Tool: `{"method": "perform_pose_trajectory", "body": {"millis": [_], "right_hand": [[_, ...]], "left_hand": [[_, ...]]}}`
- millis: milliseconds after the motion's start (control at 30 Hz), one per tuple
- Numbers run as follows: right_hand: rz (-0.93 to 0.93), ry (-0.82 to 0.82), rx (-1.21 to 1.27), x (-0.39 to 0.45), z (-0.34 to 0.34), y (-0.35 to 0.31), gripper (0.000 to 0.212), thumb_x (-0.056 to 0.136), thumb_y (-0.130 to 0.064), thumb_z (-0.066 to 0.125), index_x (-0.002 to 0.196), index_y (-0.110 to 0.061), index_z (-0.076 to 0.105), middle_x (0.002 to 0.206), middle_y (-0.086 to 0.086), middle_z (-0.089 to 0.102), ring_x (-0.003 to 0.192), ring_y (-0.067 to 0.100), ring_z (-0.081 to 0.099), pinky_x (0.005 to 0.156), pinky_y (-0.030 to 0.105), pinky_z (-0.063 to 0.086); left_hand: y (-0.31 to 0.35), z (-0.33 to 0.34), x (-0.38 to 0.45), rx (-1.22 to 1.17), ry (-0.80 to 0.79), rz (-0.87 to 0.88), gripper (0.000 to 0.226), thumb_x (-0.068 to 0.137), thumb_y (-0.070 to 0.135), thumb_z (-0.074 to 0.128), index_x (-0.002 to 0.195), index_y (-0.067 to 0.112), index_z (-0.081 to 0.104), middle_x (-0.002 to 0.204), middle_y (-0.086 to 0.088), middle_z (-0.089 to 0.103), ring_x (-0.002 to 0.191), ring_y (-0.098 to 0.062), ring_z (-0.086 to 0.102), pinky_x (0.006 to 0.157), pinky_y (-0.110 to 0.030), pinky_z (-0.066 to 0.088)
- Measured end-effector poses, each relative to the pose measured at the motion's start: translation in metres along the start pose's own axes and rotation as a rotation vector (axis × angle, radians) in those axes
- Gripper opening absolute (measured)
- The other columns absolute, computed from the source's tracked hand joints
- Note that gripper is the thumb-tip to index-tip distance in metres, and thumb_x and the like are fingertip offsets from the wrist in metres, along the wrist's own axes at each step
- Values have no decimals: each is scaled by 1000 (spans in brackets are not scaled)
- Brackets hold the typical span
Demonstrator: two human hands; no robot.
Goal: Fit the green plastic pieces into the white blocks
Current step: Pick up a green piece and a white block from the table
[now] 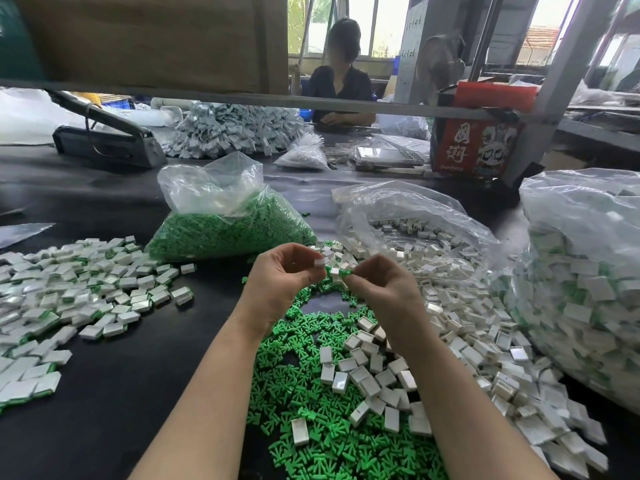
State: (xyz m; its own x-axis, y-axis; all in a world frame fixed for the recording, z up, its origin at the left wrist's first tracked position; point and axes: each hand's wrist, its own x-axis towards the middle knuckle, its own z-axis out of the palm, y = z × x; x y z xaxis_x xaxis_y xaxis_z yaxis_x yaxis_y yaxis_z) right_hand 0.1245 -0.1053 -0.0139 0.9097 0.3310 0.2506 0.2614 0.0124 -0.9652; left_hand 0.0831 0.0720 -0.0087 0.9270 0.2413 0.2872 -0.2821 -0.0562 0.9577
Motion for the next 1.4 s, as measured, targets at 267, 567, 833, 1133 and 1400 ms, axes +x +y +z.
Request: {"method": "perform_pose_trajectory", "body": {"millis": [267,567,833,1133,1400], "right_hand": [[-5,18,227,0,1,-4,19,82,4,70,85,-11,59,79,12,65,73,19,62,65,28,51],[-31,29,321,-1,0,-5,16,81,1,71,96,-4,68,92,14,72,84,19,69,72,21,52],[-28,40,312,-1,-1,-3,16,83,1,70,99,-1,68,90,12,71,84,19,67,74,26,54],[-91,65,251,0,0,-4,12,81,4,71,92,-2,68,88,11,72,82,19,70,75,26,55],[-126,45,158,0,-2,-1,10,83,-1,71,92,-6,72,89,10,74,85,22,71,77,27,55]], "left_hand": [[-2,4,1,-48,21,-86,18,79,4,77,86,17,67,77,6,69,76,-12,64,69,-24,53],[1,15,-1,-382,20,-277,41,60,17,81,97,7,66,86,-9,75,75,-18,73,63,-22,55],[-1,20,-2,-475,-30,-320,44,56,15,84,95,6,65,83,-13,75,72,-19,73,60,-22,56],[0,24,-3,-383,-8,-294,44,55,18,85,94,3,70,83,-17,75,74,-23,74,58,-23,56],[0,23,-5,-276,4,-217,35,57,21,85,86,5,73,81,-18,74,72,-25,74,58,-23,55]]}}
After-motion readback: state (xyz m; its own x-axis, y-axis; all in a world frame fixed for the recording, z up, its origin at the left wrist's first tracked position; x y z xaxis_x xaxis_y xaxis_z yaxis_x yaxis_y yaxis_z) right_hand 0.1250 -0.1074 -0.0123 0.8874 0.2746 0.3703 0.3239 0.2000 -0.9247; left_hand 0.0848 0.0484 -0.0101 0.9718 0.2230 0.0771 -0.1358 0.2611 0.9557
